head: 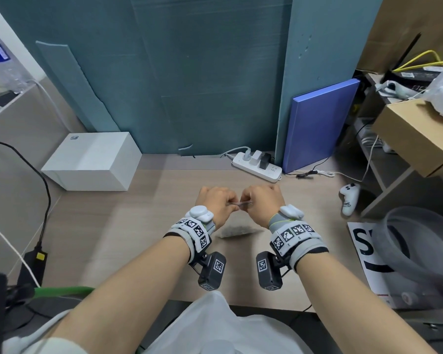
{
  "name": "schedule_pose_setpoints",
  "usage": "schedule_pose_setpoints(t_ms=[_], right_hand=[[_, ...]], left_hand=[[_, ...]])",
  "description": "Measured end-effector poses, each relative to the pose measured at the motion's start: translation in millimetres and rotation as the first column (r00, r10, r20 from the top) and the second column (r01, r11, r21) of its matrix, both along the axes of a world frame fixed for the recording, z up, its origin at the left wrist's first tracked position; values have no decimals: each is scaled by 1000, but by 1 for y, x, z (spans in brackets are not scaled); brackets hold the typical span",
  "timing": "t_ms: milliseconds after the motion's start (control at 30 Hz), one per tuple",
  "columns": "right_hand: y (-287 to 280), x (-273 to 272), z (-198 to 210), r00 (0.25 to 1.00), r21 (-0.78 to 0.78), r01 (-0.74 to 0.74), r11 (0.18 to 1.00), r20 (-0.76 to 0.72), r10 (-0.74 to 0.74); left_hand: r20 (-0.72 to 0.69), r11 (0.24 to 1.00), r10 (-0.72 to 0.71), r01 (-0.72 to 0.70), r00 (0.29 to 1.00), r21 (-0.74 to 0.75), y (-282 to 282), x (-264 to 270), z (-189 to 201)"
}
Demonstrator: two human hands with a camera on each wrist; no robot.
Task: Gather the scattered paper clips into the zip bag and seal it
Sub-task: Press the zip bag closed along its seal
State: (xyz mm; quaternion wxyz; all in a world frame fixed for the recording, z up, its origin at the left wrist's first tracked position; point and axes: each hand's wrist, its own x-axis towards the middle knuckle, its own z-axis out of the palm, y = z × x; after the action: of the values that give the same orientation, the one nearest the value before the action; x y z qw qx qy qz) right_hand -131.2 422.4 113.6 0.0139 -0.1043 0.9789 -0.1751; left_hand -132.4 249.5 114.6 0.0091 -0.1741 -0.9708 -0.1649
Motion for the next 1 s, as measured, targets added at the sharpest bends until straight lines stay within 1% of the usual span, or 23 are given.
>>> schedule_pose_setpoints(t_ms=[133,200,267,333,400,500,700,800,1000], right_hand=[[12,0,-4,994,-32,103,994,36,-102],[19,1,-5,992,-7,127,992,0,-127],[17,0,-5,994,38,106,994,-36,-104],[6,1,-2,999,48,49,998,-23,-48],[-7,1,-1,1000,6,-3,1000,-24,3],[-15,1,-1,1000,-68,-2,998,-12,1],[-13,7,-2,1000,-149,-1,989,-12,-1],[-16,7,-2,1000,-177,-4,984,-10,2],[-20,11,1,998,-108,-58,993,-32,55]], left_hand=[[44,996,87,-86,995,-28,-19,-3,-2],[61,991,134,-135,989,16,-28,-3,-4],[86,987,136,-142,987,78,-30,-2,-6],[108,981,99,-115,989,156,-25,-1,-9],[118,969,53,-80,992,232,-18,1,-10],[118,953,38,-71,992,296,-14,3,-11],[152,935,89,-135,984,328,-19,6,-14],[158,932,76,-126,985,340,-18,8,-12],[179,936,49,-108,983,334,-17,13,-9]])
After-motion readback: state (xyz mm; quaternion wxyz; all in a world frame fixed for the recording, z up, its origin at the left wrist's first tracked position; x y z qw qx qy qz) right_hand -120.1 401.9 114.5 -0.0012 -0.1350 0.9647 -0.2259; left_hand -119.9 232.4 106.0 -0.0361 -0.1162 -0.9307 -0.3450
